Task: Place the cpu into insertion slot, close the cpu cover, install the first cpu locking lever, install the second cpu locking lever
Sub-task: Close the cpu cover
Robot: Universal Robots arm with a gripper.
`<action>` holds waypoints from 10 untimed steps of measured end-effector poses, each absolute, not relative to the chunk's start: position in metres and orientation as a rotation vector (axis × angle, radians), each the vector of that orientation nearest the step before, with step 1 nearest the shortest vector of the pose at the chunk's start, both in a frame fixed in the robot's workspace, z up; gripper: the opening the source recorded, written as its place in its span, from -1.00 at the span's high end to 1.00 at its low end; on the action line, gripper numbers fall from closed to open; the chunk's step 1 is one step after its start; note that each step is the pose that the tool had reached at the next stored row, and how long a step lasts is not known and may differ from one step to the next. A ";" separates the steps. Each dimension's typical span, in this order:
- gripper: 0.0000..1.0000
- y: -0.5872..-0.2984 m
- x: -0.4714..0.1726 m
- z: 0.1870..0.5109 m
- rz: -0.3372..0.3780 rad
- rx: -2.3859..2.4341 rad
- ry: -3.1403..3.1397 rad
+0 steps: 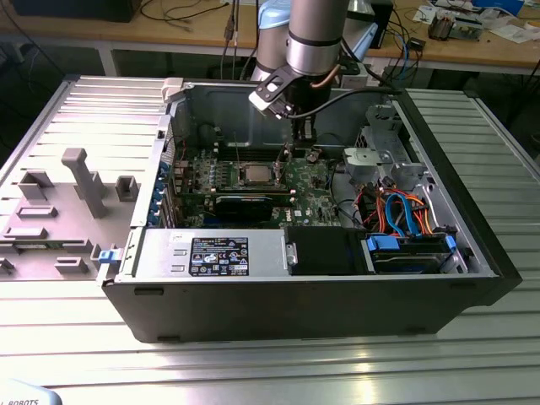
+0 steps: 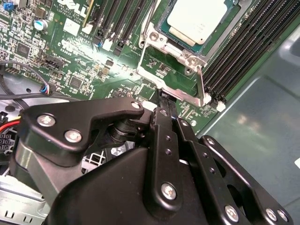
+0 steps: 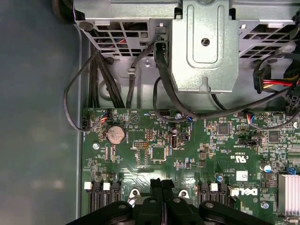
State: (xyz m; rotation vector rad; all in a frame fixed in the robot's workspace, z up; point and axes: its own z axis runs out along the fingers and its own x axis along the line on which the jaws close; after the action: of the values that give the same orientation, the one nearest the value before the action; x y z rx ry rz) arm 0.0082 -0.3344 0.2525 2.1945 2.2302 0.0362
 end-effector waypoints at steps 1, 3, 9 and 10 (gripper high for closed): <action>0.76 -0.334 0.008 0.253 0.036 2.194 2.230; 0.76 -0.334 0.008 0.253 0.036 2.194 2.230; 0.76 -0.334 0.007 0.253 0.036 2.194 2.230; 0.76 -0.334 0.006 0.253 0.036 2.194 2.230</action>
State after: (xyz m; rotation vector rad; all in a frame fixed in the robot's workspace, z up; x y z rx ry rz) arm 0.0063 -0.3344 0.2525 2.1945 2.2302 0.0362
